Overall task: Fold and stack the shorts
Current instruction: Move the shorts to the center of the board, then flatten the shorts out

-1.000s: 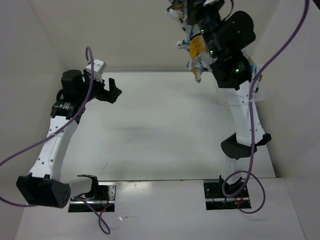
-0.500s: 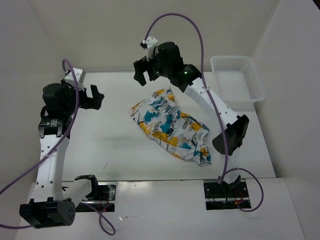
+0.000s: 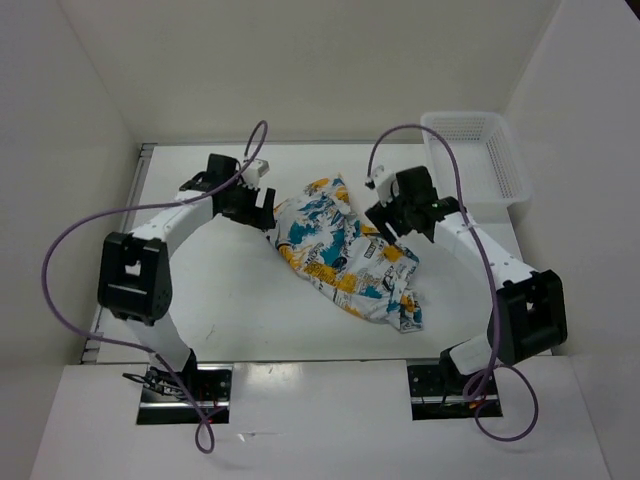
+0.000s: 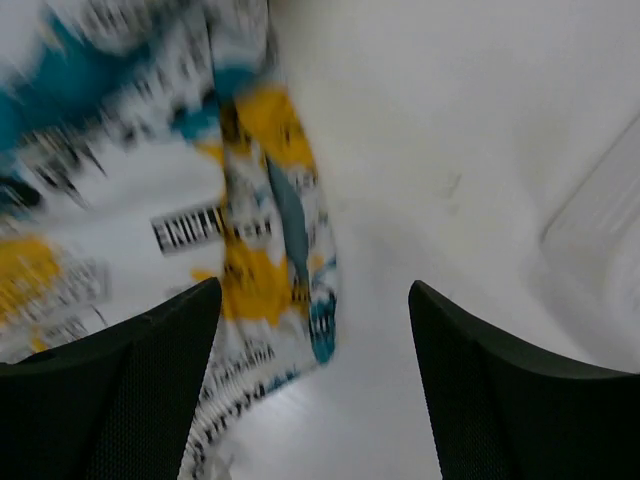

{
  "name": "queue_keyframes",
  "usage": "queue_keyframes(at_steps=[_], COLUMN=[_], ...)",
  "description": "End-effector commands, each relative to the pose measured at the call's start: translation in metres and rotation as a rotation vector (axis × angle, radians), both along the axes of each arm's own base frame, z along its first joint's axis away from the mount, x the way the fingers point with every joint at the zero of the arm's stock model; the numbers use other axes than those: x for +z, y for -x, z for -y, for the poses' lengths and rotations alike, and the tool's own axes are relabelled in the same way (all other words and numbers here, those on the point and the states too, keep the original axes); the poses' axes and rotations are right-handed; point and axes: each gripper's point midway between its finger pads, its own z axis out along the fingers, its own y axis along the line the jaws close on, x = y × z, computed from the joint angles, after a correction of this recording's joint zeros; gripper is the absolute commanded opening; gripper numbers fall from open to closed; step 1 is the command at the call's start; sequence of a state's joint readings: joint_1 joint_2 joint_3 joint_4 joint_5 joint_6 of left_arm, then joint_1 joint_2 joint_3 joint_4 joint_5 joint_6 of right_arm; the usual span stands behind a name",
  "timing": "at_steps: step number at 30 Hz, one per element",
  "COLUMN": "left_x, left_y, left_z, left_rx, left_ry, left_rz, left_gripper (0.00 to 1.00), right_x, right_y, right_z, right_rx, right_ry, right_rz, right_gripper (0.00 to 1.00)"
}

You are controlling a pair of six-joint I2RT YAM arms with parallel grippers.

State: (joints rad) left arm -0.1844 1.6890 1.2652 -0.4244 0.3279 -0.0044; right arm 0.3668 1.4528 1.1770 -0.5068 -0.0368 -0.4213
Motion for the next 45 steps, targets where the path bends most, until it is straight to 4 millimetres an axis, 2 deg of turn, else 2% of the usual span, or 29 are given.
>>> queue_keyframes(at_steps=[1, 3, 4, 7, 8, 9, 13, 14, 16, 18, 19, 21, 22, 24, 27, 28, 31, 32, 33, 34, 35, 36, 37, 38, 39, 40, 42, 43, 45], left_x=[-0.013, -0.029, -0.048, -0.082, -0.087, -0.089, -0.105, -0.108, -0.117, -0.121, -0.124, -0.119, -0.122, -0.102, -0.089, -0.076, -0.058, -0.039, -0.027, -0.011, 0.009, 0.023, 0.033, 0.038, 0.053, 0.036, 0.035, 0.011, -0.004], left_y=[-0.027, -0.033, -0.032, -0.026, -0.020, -0.026, -0.014, -0.010, 0.008, 0.022, 0.028, 0.040, 0.056, 0.065, 0.107, 0.122, 0.157, 0.158, 0.158, 0.152, 0.134, 0.120, 0.093, 0.079, 0.054, 0.033, -0.005, -0.016, -0.030], left_z=[0.015, 0.020, 0.019, 0.020, 0.022, 0.023, 0.012, 0.013, 0.007, -0.001, -0.008, -0.021, -0.036, -0.049, -0.074, -0.080, -0.075, -0.061, -0.053, -0.043, -0.033, -0.023, -0.016, -0.011, -0.014, -0.015, -0.037, -0.045, -0.059], left_rx=[-0.019, -0.008, -0.004, -0.004, -0.011, -0.001, 0.025, 0.020, 0.011, 0.010, 0.021, 0.039, 0.058, 0.091, 0.125, 0.133, 0.090, 0.061, 0.044, 0.026, 0.013, -0.005, -0.002, -0.006, 0.020, 0.034, 0.108, 0.131, 0.170], left_ry=[-0.024, -0.081, -0.110, -0.160, -0.176, -0.204, -0.272, -0.283, -0.308, -0.340, -0.375, -0.395, -0.419, -0.414, -0.449, -0.438, -0.385, -0.301, -0.256, -0.202, -0.152, -0.104, -0.083, -0.069, -0.057, -0.065, -0.070, -0.090, -0.113], left_rz=[0.019, 0.024, -0.011, -0.063, -0.072, -0.045, -0.059, -0.066, -0.134, -0.189, -0.209, -0.236, -0.276, -0.241, -0.269, -0.276, -0.340, -0.306, -0.290, -0.243, -0.171, -0.110, -0.024, 0.005, 0.056, 0.022, 0.046, -0.003, -0.027], left_gripper=[1.00, 1.00, 1.00, 1.00, 1.00, 1.00, 0.68, 0.52, 0.32, 0.05, 0.03, 0.01, 0.00, 0.00, 0.00, 0.00, 0.00, 0.04, 0.37, 0.55, 0.68, 0.77, 0.86, 0.87, 0.87, 0.87, 0.90, 0.90, 0.90], right_x=[-0.033, -0.057, -0.061, -0.088, -0.093, -0.096, -0.111, -0.114, -0.118, -0.120, -0.113, -0.110, -0.108, -0.104, -0.095, -0.090, -0.069, -0.058, -0.041, -0.033, -0.027, -0.019, -0.018, -0.015, -0.014, -0.019, -0.022, -0.024, -0.035], right_y=[0.028, 0.047, 0.054, 0.080, 0.086, 0.089, 0.102, 0.104, 0.109, 0.108, 0.106, 0.090, 0.087, 0.070, 0.054, 0.052, 0.037, 0.033, 0.023, 0.020, 0.016, 0.010, 0.011, 0.000, -0.001, 0.001, -0.006, -0.005, 0.003], right_z=[0.030, 0.034, 0.035, 0.040, 0.042, 0.041, 0.046, 0.047, 0.039, 0.028, 0.017, 0.002, -0.006, -0.020, -0.054, -0.070, -0.103, -0.114, -0.123, -0.125, -0.123, -0.120, -0.112, -0.094, -0.088, -0.075, -0.046, -0.037, -0.015], right_rx=[0.082, 0.099, 0.114, 0.185, 0.198, 0.217, 0.281, 0.309, 0.364, 0.408, 0.439, 0.458, 0.474, 0.471, 0.521, 0.553, 0.565, 0.564, 0.532, 0.523, 0.513, 0.496, 0.467, 0.410, 0.408, 0.369, 0.299, 0.283, 0.267], right_ry=[0.138, 0.130, 0.132, 0.165, 0.178, 0.178, 0.218, 0.237, 0.257, 0.268, 0.269, 0.263, 0.255, 0.237, 0.206, 0.202, 0.162, 0.129, 0.091, 0.079, 0.077, 0.080, 0.074, 0.068, 0.041, 0.025, -0.013, -0.026, -0.021], right_rz=[-0.035, -0.111, -0.127, -0.219, -0.237, -0.244, -0.300, -0.310, -0.323, -0.317, -0.292, -0.251, -0.238, -0.201, -0.149, -0.124, -0.067, -0.042, -0.015, -0.008, -0.003, 0.012, -0.009, -0.018, -0.038, -0.085, -0.131, -0.153, -0.215], right_gripper=[0.82, 0.83, 0.83, 0.84, 0.84, 0.84, 0.80, 0.78, 0.68, 0.60, 0.49, 0.37, 0.25, 0.16, 0.07, 0.06, 0.04, 0.13, 0.22, 0.30, 0.33, 0.35, 0.35, 0.35, 0.35, 0.37, 0.46, 0.49, 0.57])
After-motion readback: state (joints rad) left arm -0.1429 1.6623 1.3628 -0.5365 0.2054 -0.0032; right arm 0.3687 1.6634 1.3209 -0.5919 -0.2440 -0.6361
